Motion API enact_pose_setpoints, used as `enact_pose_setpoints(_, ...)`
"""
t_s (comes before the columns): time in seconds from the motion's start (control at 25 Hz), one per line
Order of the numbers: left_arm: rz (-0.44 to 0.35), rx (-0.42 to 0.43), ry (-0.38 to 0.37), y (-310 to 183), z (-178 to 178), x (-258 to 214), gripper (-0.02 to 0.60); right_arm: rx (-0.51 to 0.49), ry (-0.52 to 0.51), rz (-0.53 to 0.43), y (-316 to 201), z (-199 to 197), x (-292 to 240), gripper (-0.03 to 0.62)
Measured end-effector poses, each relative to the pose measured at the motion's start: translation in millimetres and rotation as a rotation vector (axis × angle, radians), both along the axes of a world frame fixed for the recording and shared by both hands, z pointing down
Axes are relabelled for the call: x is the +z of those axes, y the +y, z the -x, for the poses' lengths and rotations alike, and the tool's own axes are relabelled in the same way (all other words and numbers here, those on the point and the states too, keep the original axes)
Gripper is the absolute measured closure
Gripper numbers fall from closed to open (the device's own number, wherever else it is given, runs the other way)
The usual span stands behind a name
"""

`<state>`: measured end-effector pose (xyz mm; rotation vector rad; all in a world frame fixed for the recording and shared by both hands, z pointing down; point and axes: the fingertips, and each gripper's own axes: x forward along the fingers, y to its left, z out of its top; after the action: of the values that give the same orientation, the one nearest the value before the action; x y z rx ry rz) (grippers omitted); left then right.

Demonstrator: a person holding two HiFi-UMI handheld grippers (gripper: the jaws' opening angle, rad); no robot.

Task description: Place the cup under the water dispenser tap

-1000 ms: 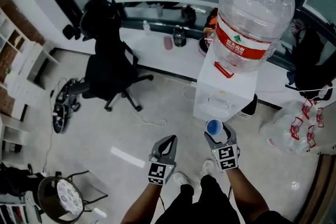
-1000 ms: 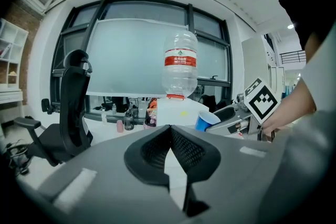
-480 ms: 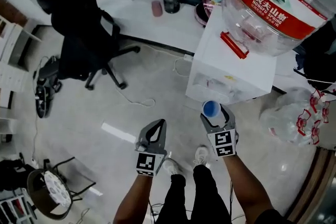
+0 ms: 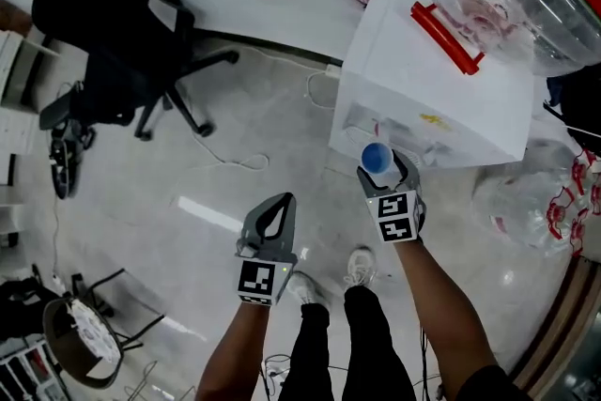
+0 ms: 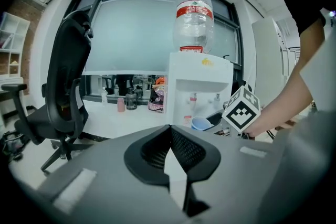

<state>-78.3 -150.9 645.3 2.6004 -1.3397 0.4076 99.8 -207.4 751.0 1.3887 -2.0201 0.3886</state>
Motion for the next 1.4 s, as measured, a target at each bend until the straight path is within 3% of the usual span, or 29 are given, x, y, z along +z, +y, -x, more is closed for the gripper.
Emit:
enact_pose_setpoints(0.36, 0.01, -0.001, 0.022, -0.6, -13.0, 14.5, 0.565, 0.017, 0.022, 0.049, -37.1, -4.1, 36.7, 0.256)
enact_pose_setpoints(0.96, 0.022, -0.02, 0.021, 10.3, -8.3, 19.3, 0.565, 0.044, 0.006, 0.121, -43.7, -0.5, 64.2, 0.239)
enact_pose_setpoints(1.04, 0.019, -0.022, 0.013, 12.3, -5.6, 19.5, 0.565, 0.05, -0.003, 0.128, -43.4, -0.6, 66.2, 0.187)
enact_pose_setpoints(1.28, 0.028, -0.031, 0.016, 21.7, -3.5, 11.1, 0.565, 0.058, -0.038, 0.124, -25.9, 0.0, 47.0, 0.143)
enact_pose_setpoints(1.4, 0.022, -0.048, 0.062, 22.4, -4.3, -6.9, 0.565, 0.063, -0.083, 0.099, -7.0, 4.9, 18.5, 0.146)
